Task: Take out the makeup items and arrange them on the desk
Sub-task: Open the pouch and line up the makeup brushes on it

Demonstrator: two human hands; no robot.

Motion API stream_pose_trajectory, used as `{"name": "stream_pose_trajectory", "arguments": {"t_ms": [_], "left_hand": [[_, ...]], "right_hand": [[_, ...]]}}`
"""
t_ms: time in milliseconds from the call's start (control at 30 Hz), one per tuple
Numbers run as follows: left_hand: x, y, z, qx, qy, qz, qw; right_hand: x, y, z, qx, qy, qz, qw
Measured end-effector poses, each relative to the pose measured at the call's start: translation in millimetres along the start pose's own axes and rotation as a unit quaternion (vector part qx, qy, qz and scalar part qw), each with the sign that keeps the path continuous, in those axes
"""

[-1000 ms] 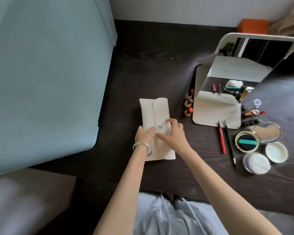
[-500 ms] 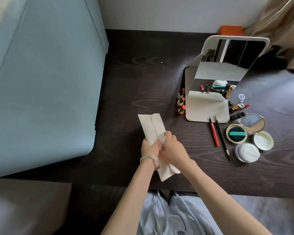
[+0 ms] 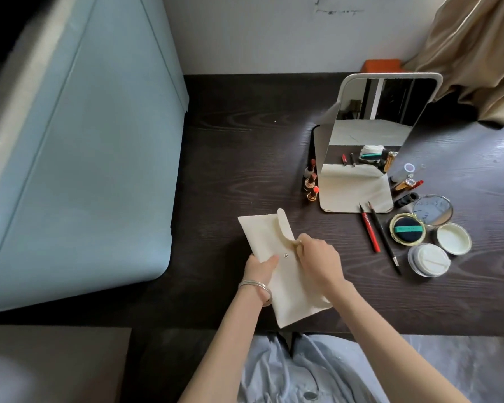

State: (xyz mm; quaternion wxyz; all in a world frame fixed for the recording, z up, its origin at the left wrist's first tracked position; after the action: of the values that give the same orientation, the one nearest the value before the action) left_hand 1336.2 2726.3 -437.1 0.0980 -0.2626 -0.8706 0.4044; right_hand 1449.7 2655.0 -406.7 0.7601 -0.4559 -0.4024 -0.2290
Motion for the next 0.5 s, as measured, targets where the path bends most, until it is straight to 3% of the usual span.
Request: {"name": "stream_pose_trajectory", "arguments": {"t_ms": [267, 333, 433, 500], "left_hand": [[39, 12, 2, 0.035, -0.047, 0.094, 0.994], [48, 13, 3, 0.047, -0.058, 0.13, 0.989], [60, 13, 9, 0.067, -0.084, 0.163, 0.981], [65, 15, 13, 0.074, -0.1, 0.168, 0.978]], "right_hand": [[-18, -4, -23, -0.014, 0.116, 0.084, 0.99], [-20, -9, -27, -0.001, 0.121, 0.029, 0.992], [-19, -12, -24, 0.055, 0.017, -0.124, 0.991], [-20, -14, -18, 0.068, -0.001, -0.128, 0.989]]}}
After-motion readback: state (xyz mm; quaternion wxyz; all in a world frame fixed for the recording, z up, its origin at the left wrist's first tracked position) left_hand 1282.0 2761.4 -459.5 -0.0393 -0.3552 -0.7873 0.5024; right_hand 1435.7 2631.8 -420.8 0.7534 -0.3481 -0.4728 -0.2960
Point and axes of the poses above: each hand's wrist, its own y-axis towards the middle knuckle, its own x-axis out of the back of the hand, z = x × y, the point moved 4 cm from there along y, towards the middle knuckle, and after that the axes turned 9 degrees about -x, right-handed, at the moved point
